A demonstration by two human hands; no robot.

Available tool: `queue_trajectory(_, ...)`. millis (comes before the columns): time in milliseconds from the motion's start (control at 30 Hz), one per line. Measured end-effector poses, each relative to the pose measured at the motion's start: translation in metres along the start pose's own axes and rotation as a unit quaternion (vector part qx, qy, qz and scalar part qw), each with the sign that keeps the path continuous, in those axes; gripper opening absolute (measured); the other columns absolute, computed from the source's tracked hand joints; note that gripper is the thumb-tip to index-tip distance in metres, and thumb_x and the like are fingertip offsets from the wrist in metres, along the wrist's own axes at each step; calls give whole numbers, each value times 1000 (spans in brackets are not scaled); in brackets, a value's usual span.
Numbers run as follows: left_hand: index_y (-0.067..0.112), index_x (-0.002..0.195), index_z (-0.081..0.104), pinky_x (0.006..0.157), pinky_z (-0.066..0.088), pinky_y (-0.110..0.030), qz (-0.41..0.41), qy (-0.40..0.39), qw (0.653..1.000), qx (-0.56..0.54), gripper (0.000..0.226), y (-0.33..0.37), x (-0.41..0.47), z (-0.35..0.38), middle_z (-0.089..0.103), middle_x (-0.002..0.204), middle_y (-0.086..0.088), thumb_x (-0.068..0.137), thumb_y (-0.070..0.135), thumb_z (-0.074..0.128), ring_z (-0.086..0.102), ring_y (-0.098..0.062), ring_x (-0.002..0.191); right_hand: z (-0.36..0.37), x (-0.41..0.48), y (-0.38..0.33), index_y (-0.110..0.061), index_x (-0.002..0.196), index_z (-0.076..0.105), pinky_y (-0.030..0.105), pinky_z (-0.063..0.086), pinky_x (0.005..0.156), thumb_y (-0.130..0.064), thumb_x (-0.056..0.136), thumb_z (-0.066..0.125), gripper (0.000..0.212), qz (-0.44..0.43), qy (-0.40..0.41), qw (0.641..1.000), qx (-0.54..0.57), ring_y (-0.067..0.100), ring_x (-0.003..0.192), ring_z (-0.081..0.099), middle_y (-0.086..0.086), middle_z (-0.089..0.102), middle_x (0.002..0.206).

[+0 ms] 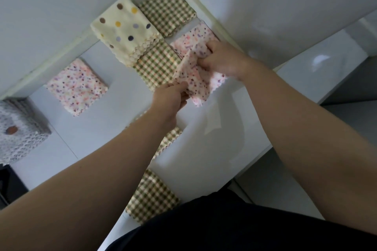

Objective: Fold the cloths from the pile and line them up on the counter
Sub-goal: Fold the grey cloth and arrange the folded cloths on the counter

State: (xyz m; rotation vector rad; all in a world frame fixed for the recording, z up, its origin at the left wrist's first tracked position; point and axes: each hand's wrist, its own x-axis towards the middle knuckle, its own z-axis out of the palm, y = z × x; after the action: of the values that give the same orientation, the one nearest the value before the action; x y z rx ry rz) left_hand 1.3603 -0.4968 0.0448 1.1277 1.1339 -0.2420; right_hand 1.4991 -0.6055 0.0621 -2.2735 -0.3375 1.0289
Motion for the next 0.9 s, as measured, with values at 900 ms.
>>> queue_trajectory(900,-1,92,60,77,60,-53,33,-3,977,208,22,-20,8,39,70,102,-22,86,18,71,72,-37,89,-4,-55,66,-10,130,58,42,52,94,-30,90,68,45,62,64,994,-70,27,110,62,7,65,122)
